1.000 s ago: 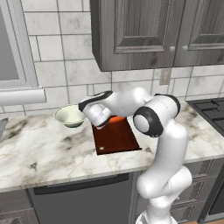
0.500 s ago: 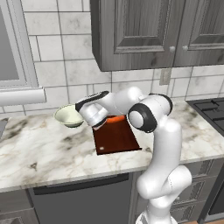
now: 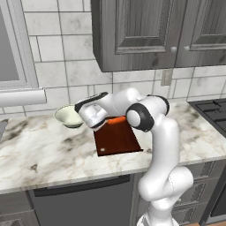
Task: Place the two vegetables and bowl onto the tray for setting up a vegetable dip station.
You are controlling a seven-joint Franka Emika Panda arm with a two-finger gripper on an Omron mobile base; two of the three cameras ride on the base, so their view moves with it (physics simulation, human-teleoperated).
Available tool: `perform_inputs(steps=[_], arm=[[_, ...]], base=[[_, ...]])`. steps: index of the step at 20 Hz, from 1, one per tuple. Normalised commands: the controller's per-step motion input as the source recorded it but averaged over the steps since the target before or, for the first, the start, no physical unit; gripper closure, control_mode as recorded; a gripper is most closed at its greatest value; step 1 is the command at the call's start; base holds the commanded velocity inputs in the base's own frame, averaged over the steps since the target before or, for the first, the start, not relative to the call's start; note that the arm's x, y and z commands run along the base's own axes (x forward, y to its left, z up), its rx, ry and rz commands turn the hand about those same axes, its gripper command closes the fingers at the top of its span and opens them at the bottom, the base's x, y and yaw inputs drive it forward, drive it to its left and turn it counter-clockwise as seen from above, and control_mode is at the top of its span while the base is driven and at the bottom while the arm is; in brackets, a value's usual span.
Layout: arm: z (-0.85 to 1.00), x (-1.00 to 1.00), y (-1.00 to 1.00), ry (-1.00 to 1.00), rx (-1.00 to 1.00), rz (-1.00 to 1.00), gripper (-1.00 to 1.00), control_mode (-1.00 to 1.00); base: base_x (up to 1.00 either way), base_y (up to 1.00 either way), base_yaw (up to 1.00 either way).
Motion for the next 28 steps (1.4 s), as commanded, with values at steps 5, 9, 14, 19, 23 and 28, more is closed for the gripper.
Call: perform_inputs(steps=[5, 9, 14, 19, 23, 28], arm=[[0.0, 0.08, 0.02, 0.0, 0.0, 0.0, 1.0, -1.0], [0.0, 0.0, 0.0, 0.0, 0.0, 0.0, 1.0, -1.0], [0.0, 0.0, 0.0, 0.0, 0.0, 0.0, 1.0, -1.0], [0.14, 0.0, 0.0, -0.01, 0.0, 0.0, 1.0, -1.0], [0.18, 0.0, -0.11, -0.05, 0.0, 0.02, 1.0, -1.0], [0.41, -0.01, -0.06, 0.0, 0.0, 0.0, 1.0, -1.0]], base=[[0.0, 0.0, 0.0], [0.0, 0.0, 0.0], [0.0, 0.0, 0.0], [0.0, 0.0, 0.0], [0.0, 0.0, 0.0], [0.0, 0.0, 0.0]])
